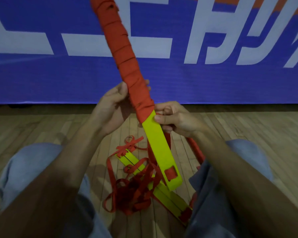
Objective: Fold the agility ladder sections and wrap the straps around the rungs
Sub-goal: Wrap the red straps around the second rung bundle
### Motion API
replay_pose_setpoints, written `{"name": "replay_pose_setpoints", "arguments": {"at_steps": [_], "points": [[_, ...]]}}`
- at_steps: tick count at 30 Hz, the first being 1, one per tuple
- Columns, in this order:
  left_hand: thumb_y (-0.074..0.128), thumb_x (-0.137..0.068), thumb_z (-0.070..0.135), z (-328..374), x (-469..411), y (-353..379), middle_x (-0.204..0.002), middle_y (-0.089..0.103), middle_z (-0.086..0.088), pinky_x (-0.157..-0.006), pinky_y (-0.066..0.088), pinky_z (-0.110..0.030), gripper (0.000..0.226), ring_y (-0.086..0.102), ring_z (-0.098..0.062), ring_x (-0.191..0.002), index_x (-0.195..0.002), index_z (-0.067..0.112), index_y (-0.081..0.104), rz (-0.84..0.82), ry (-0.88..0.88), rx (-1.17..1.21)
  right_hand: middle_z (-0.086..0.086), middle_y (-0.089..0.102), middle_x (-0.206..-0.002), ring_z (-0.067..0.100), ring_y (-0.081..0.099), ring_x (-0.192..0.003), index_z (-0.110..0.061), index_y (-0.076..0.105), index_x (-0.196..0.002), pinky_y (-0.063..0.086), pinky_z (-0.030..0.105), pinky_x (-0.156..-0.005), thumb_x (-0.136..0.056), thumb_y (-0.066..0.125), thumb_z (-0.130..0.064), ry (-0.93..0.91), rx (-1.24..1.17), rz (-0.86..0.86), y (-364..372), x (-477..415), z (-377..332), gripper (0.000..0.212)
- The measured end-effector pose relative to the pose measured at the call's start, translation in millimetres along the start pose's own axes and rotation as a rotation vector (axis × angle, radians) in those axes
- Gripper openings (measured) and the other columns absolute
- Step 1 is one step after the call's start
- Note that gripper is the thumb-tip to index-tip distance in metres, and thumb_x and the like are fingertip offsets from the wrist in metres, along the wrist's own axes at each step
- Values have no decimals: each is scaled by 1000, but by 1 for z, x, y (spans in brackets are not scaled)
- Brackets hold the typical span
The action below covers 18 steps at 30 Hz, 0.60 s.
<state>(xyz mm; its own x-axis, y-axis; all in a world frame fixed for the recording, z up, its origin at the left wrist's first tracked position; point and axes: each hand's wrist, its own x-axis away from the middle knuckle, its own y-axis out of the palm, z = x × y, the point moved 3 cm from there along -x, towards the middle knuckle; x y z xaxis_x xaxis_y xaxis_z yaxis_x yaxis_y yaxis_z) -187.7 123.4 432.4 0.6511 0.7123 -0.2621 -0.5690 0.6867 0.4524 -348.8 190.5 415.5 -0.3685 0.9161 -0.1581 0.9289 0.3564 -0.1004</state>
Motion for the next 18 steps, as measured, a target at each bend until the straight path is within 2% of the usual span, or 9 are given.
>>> {"name": "replay_pose_setpoints", "arguments": {"at_steps": [2,3,6,9,12,15,18], "points": [[46,-90,27,2,2,-2,-129,63,-9,-91,54,-37,52,60,-25,-119,-138,6,42,-91,26,49,31,59,-95,0,41,-42,15,54,-116,37,14,-43,-85,70,-26,-18,-66,-116,5,0,1,54],[54,-88,28,3,3,-2,-129,63,-9,-91,53,-37,55,61,-25,-118,-138,7,43,-121,39,45,32,61,-97,0,42,-43,10,58,-116,38,14,-43,-84,70,-30,-17,-87,-145,5,0,1,52],[81,-69,36,3,2,-6,-117,70,-7,-84,56,-34,73,67,-24,-108,-129,8,51,-79,18,3,23,68,-82,4,46,-45,1,65,-105,39,16,-46,-85,70,-31,11,31,-129,4,-1,0,39],[85,-65,34,-4,2,-11,-107,73,-6,-76,58,-34,66,71,-25,-99,-118,8,57,26,8,-91,6,66,-71,6,50,-45,-11,68,-90,41,19,-46,-91,64,-12,80,317,-11,2,-1,1,3],[73,-78,16,-11,0,-15,-101,73,-8,-74,58,-34,38,72,-25,-91,-112,4,59,167,2,-203,2,68,-65,8,52,-39,-14,66,-78,43,20,-41,-90,66,-6,208,515,134,-1,-1,5,15],[77,-72,16,-17,-3,-17,-108,65,-17,-75,57,-34,50,69,-31,-96,-116,-1,59,291,3,-292,2,72,-68,13,60,-41,-11,71,-80,51,25,-46,-90,68,-11,220,722,214,0,-1,3,10],[79,-75,12,-17,-4,-19,-107,63,-15,-72,58,-31,46,69,-32,-95,-116,1,59,393,25,-373,-1,69,-66,11,63,-45,-6,73,-89,54,27,-51,-91,57,-4,206,810,190,5,-1,-2,17]]}}
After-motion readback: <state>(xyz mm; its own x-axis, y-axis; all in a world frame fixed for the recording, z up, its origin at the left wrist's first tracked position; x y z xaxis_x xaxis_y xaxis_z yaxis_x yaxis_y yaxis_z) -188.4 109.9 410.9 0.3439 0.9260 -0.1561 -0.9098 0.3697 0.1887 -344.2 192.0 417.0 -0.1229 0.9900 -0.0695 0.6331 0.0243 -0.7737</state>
